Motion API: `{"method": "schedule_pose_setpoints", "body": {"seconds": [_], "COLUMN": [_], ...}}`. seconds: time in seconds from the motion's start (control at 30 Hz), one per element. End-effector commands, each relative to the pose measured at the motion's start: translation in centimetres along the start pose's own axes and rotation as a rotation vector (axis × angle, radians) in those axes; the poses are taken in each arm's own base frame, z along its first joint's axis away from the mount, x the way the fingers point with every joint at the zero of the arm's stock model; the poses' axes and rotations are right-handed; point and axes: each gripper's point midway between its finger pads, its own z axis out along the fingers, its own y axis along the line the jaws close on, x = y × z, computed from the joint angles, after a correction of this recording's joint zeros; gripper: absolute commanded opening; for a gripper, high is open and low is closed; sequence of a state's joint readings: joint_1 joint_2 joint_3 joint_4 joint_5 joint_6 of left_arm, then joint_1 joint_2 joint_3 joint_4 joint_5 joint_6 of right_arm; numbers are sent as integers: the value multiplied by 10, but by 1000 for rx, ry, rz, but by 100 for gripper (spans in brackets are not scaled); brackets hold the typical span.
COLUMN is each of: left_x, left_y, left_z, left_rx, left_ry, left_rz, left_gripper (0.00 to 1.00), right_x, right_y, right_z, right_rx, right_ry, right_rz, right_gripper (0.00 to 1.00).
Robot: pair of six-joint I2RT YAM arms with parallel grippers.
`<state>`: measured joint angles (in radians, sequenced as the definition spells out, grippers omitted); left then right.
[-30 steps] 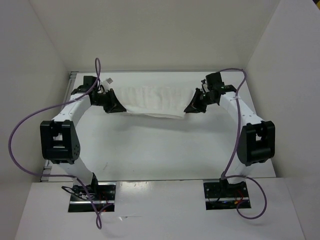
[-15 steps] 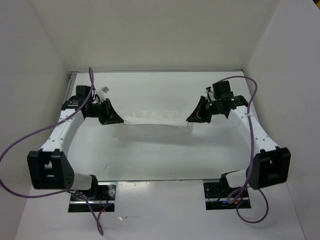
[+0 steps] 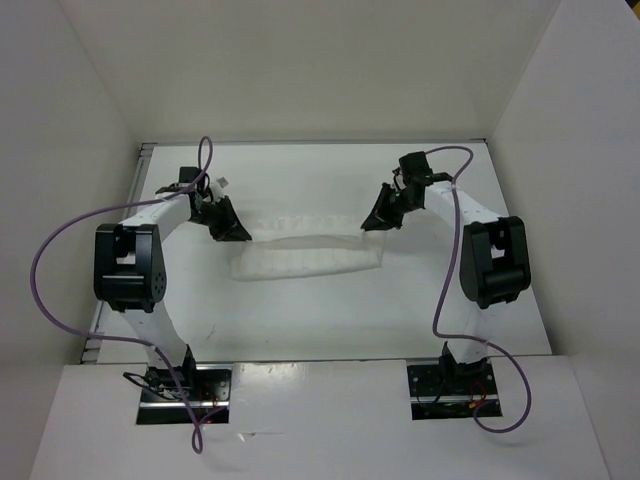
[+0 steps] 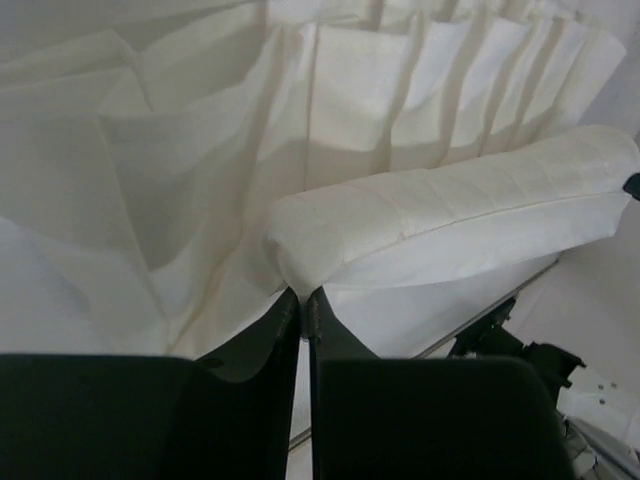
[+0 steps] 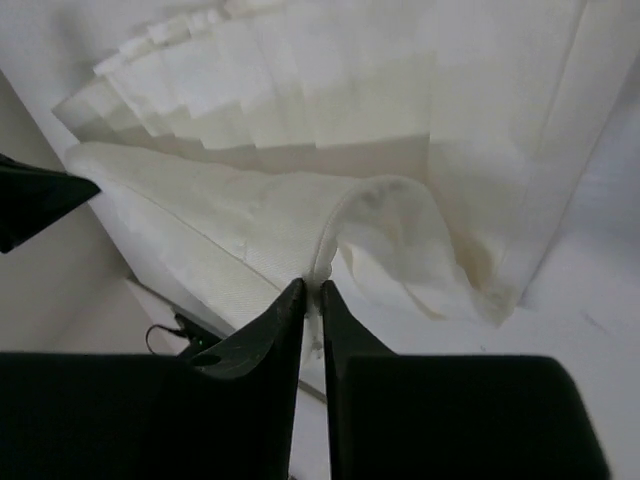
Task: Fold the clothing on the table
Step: Fold the skirt
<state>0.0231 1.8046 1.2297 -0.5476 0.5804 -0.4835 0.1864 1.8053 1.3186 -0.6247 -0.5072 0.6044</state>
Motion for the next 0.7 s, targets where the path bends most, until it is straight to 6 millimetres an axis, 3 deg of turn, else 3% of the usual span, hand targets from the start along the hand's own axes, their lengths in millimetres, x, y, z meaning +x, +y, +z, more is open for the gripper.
{"method": "schedule_pose_setpoints", "body": {"seconds": [0.0,0.03,0.07,0.1,0.2,0.23,0.33,0.4,0.43,0.5,0.53,0.57,0.63,0.67], "left_x": [-36,-43,-55,-62,-93,-111,-129,-125,-122,-105,-89,-78,-50,-22], "left_y": [25,33,28,32,5,-8,-38,-52,-55,-67,-62,-64,-71,-67], "left_z": [8,7,8,11,3,-10,-45,-68,-74,-79,-69,-66,-53,-36], "left_rx": [-96,-97,-87,-72,44,82,111,112,110,129,118,123,157,181], "left_ry": [-99,-116,-138,-140,-212,-274,-378,-414,-417,-387,-330,-301,-212,-123], "left_rz": [-16,-41,-45,-54,-67,-40,8,56,70,114,118,133,175,179], "left_gripper": [14,26,35,38,47,47,49,50,50,49,49,49,48,47], "right_x": [-62,-70,-84,-101,-133,-140,-144,-138,-126,-105,-96,-83,-73,-59], "right_y": [14,15,23,33,62,75,110,118,123,106,103,84,67,39], "right_z": [2,10,9,8,-3,-10,-49,-73,-73,-65,-64,-53,-50,-38], "right_rx": [-23,-31,-46,-74,-148,-186,-227,-168,-148,-66,-46,-1,44,136], "right_ry": [-186,-196,-239,-296,-403,-430,-530,-598,-586,-528,-513,-452,-431,-401], "right_rz": [-79,-77,-97,-127,-211,-250,-325,-354,-370,-351,-359,-335,-291,-241], "right_gripper": [19,23,29,35,47,51,51,51,51,48,47,47,47,47]}}
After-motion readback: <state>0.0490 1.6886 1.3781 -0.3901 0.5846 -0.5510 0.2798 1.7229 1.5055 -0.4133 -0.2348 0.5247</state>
